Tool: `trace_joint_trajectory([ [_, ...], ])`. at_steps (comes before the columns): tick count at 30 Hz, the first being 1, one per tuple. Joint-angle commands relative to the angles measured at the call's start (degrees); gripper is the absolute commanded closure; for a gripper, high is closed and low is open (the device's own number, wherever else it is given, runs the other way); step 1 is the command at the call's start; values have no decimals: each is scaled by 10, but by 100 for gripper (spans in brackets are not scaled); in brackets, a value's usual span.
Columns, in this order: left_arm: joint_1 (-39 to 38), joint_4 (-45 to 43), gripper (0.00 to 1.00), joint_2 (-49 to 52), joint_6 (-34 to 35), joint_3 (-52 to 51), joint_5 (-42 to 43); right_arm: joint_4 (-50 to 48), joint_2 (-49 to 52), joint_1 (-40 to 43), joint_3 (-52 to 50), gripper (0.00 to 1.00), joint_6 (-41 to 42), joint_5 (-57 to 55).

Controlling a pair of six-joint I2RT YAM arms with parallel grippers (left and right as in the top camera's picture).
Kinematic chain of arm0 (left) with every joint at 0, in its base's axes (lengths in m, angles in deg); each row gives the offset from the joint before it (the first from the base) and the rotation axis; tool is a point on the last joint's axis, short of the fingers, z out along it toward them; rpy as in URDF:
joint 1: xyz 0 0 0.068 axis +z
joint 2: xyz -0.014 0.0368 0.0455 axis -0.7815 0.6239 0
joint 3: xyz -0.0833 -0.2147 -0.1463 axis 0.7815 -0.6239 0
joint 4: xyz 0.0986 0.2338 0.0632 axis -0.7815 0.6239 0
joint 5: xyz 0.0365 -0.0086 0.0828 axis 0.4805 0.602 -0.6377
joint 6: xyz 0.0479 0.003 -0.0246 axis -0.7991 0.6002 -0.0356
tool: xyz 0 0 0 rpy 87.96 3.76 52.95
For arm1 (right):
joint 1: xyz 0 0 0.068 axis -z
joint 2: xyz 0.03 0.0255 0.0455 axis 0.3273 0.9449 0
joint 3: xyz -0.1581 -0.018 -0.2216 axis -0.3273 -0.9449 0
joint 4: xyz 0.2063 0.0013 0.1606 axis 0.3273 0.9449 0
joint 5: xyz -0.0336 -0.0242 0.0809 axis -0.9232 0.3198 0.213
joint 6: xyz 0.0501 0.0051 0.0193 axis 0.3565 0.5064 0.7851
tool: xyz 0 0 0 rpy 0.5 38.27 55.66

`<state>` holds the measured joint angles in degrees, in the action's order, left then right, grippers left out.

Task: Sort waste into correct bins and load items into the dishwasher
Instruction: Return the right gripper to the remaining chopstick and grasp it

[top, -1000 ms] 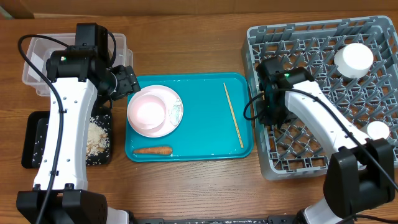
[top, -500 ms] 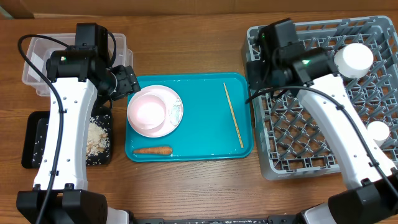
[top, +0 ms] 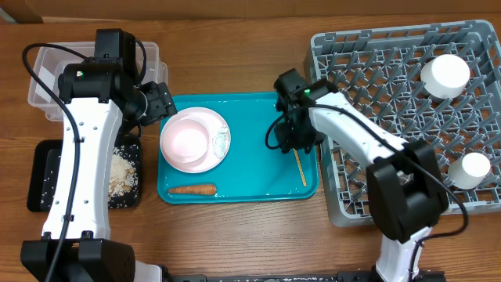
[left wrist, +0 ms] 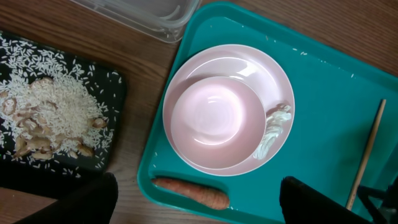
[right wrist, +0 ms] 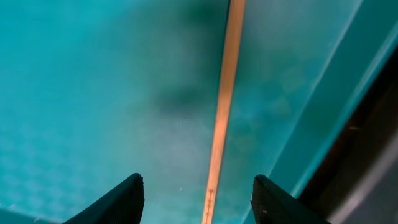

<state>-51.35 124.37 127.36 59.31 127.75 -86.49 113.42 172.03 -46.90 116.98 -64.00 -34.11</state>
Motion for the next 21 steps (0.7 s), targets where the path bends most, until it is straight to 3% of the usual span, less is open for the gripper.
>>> trace_joint_trajectory([
  [1,2,-2,15,-10,-12,2,2,-10,29,0,-3,42,9,3],
  [9,2,-2,15,-10,-12,2,2,-13,56,-3,-3,47,10,3],
  [21,2,-2,15,-10,-12,2,2,-3,56,-3,-3,95,34,18],
])
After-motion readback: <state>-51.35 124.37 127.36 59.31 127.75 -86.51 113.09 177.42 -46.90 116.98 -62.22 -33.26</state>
